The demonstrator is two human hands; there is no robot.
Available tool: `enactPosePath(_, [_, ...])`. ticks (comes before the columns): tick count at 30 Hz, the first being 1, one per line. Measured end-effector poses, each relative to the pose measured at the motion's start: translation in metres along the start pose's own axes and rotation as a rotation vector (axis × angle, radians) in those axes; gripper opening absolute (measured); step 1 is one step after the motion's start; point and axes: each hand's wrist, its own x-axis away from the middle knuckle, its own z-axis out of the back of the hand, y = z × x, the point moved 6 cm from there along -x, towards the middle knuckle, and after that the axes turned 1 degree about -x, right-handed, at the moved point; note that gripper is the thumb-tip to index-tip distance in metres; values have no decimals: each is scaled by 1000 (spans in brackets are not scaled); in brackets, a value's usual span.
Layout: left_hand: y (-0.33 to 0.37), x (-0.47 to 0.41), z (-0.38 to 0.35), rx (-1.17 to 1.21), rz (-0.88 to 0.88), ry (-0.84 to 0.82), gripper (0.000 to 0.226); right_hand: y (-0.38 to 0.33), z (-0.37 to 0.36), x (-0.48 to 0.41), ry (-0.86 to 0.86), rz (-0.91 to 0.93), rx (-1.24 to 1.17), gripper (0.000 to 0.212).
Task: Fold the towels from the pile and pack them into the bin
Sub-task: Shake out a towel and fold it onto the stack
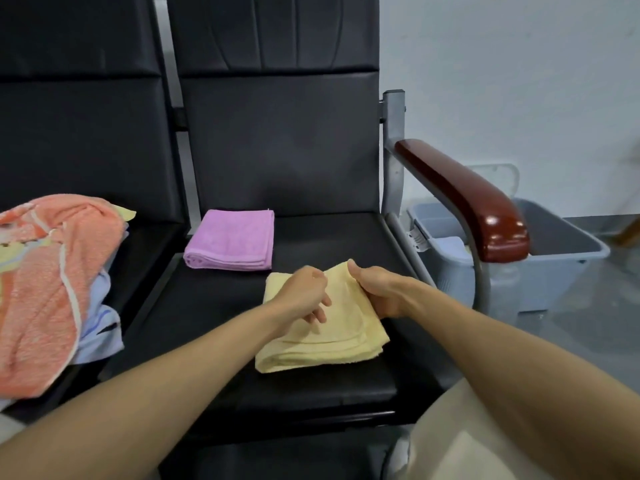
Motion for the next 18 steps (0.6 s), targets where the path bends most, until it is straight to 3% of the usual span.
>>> enactPosePath(4, [-17, 3, 47, 35, 12, 121, 31, -5, -14, 1, 68, 24, 254, 74])
enactPosePath(10, [-39, 4, 75, 78, 34, 118, 30, -19, -32, 1, 175, 199, 650, 77])
enactPosePath(14, [-53, -1, 78, 105, 34, 166, 17, -48, -44, 17, 168, 380, 511, 83])
enactPosePath(16, [-59, -3, 80, 135, 26, 221, 6, -62, -51, 27, 130, 492, 380, 66])
enactPosePath(18, [-67, -7, 80, 217, 44, 231, 13, -71, -57, 34, 59, 532, 170, 45])
